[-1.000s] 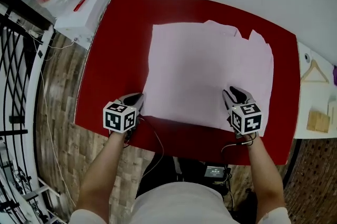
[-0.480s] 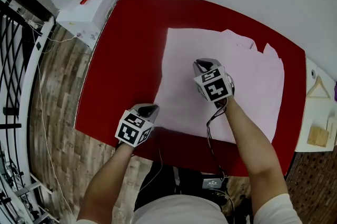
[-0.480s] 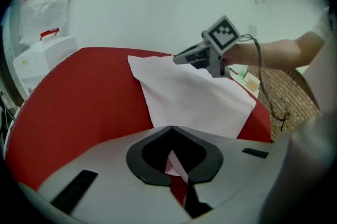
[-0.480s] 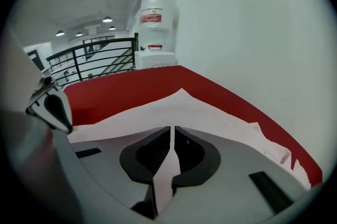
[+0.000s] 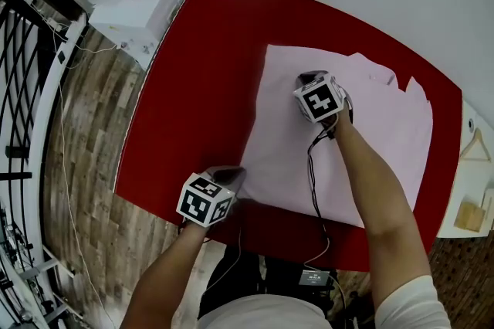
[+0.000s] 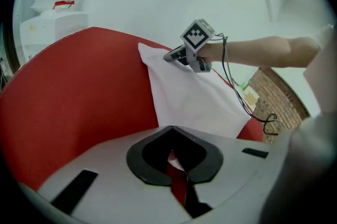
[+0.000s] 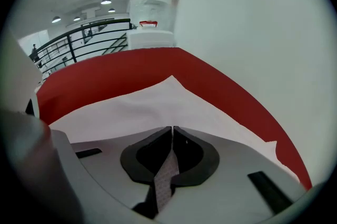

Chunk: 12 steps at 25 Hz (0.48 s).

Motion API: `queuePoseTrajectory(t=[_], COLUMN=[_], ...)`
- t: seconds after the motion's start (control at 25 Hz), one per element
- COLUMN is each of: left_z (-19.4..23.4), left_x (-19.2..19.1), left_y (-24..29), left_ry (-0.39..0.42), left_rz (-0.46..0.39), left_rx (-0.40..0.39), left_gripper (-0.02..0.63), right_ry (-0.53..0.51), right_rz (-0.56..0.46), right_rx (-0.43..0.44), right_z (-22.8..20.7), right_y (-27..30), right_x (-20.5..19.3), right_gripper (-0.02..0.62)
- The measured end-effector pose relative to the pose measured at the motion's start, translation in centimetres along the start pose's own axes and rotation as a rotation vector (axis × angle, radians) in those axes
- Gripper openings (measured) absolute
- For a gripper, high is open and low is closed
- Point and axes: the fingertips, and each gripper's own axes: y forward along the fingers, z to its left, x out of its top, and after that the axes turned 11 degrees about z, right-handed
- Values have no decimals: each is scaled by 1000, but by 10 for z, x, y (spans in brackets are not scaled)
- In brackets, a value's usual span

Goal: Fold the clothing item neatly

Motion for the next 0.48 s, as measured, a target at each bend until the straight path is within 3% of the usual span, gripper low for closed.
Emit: queuePoseTrajectory(t=[0.24, 0.48], left_z=[0, -1], left_x=[-3, -3], left_y=[-2, -3], left_ry=[-25, -33], left_rz=[7, 5], left_rx=[-20, -24], left_gripper=[3, 3], right_ry=[131, 75], right_rz=[-10, -105], right_rx=[1, 12], right_z=[-25, -14], right_y=[0, -13], right_x=[1, 25], right_gripper=[20, 21])
